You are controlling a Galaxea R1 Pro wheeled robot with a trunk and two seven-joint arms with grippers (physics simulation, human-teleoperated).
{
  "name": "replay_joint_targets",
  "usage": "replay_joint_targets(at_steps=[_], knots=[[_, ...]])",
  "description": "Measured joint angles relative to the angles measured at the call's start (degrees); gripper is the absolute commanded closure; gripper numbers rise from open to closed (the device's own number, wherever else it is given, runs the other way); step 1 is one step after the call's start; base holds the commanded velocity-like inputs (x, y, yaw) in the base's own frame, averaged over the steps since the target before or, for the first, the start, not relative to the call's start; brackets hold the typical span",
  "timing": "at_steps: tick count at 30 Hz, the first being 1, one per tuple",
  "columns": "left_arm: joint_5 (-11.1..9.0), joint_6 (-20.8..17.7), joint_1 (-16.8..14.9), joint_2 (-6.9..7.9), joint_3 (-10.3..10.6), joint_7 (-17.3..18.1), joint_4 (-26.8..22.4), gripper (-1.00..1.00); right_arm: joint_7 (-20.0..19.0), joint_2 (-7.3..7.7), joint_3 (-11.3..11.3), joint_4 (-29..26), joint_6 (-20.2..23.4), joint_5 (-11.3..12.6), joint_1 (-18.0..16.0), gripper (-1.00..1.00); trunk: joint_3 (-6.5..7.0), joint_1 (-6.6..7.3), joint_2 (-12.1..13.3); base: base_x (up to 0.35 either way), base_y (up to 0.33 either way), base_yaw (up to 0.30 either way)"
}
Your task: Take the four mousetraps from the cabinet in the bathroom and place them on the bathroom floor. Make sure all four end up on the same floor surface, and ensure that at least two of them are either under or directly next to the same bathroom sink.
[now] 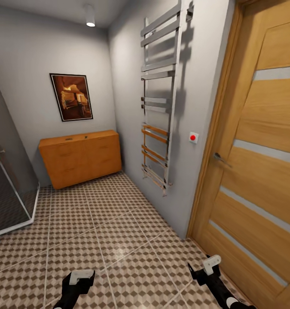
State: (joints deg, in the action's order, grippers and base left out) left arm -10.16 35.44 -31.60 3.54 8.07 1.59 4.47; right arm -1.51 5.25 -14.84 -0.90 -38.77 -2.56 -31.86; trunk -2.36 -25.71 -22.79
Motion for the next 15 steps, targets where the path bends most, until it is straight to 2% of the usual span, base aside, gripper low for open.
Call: replay_joint_targets(at_steps=[15], knots=[[0.0, 0.01, 0.0, 0.0, -0.02, 0.0, 0.02, -1.0, 0.0, 0.0, -0.03, 0.0, 0.01, 0.0, 0.0, -1.0, 0.0, 0.0, 0.0, 0.329, 0.0, 0.285]])
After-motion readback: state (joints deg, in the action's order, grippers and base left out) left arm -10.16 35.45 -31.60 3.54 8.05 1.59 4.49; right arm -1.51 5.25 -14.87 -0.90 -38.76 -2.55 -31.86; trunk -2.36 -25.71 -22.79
